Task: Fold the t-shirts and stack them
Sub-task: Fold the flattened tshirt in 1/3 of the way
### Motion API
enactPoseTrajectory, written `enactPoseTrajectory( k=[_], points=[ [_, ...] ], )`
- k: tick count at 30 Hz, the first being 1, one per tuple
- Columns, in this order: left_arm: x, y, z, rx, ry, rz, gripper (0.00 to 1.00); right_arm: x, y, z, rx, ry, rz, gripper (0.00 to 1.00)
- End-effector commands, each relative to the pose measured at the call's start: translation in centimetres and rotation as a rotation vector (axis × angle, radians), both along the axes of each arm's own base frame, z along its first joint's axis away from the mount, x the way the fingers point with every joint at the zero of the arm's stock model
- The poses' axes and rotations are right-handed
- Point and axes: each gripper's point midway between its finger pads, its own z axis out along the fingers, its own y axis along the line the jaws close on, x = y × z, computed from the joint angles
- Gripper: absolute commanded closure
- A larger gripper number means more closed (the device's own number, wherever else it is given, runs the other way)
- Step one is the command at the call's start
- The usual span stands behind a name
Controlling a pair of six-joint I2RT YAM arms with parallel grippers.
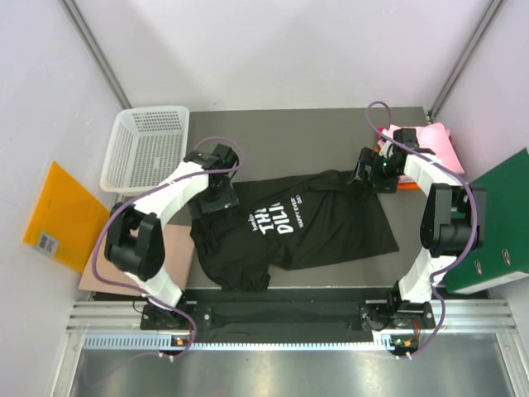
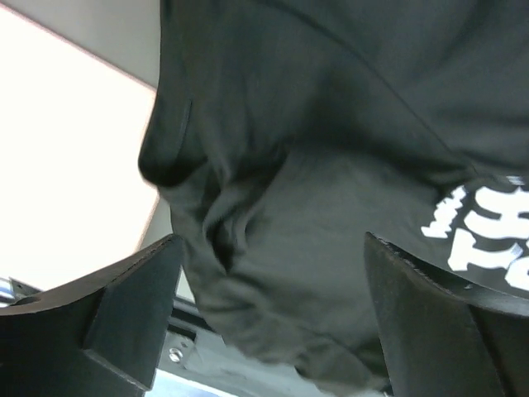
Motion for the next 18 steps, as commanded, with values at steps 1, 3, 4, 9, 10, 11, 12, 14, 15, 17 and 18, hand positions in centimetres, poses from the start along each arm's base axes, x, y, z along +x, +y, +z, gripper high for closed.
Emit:
enactPoseTrajectory(
  k=[1, 3, 4, 9, 10, 11, 12, 14, 15, 17, 18],
  points=[
    [2.8, 0.3, -0.6, 0.058, -0.048, -0.036, 0.10, 1.9, 0.0, 2.8, 0.010, -0.097, 0.004, 0.00],
    [3.2, 0.1, -1.5, 0.065, -0.040, -0.044, 0.15, 1.8, 0.0, 2.8, 0.009, -0.094, 0.003, 0.00],
    [3.3, 0.1, -1.8, 0.069, -0.034, -0.047, 0.21, 1.8, 0.0, 2.8, 0.009, -0.097, 0.003, 0.00],
    [3.5, 0.6, -3.9, 0.120, 0.009, -0.035, 0.24, 1.6, -0.1, 2.9, 0.008, -0.095, 0.001, 0.00],
    [3.5, 0.7, -4.2, 0.123, 0.015, -0.035, 0.25, 1.6, -0.1, 3.0, 0.007, -0.099, 0.002, 0.00],
    [3.5, 0.6, -4.6, 0.124, 0.021, -0.037, 0.29, 1.6, -0.1, 2.9, 0.006, -0.097, 0.000, 0.00],
    [3.6, 0.6, -4.8, 0.123, 0.023, -0.040, 0.33, 1.6, -0.1, 2.9, 0.008, -0.097, 0.001, 0.00],
    [3.8, 0.5, -5.0, 0.124, 0.021, -0.041, 0.72, 1.6, -0.1, 3.0, 0.007, -0.099, 0.002, 0.00],
    [3.8, 0.5, -4.9, 0.122, 0.020, -0.041, 0.88, 1.6, 0.0, 3.0, 0.008, -0.099, 0.004, 0.00],
    [4.0, 0.3, -4.1, 0.109, 0.005, -0.038, 1.00, 1.5, -0.1, 2.9, 0.007, -0.094, 0.002, 0.00],
    [4.0, 0.1, -3.8, 0.098, -0.002, -0.040, 1.00, 1.4, -0.1, 2.8, 0.007, -0.092, 0.002, 0.00]
  ],
)
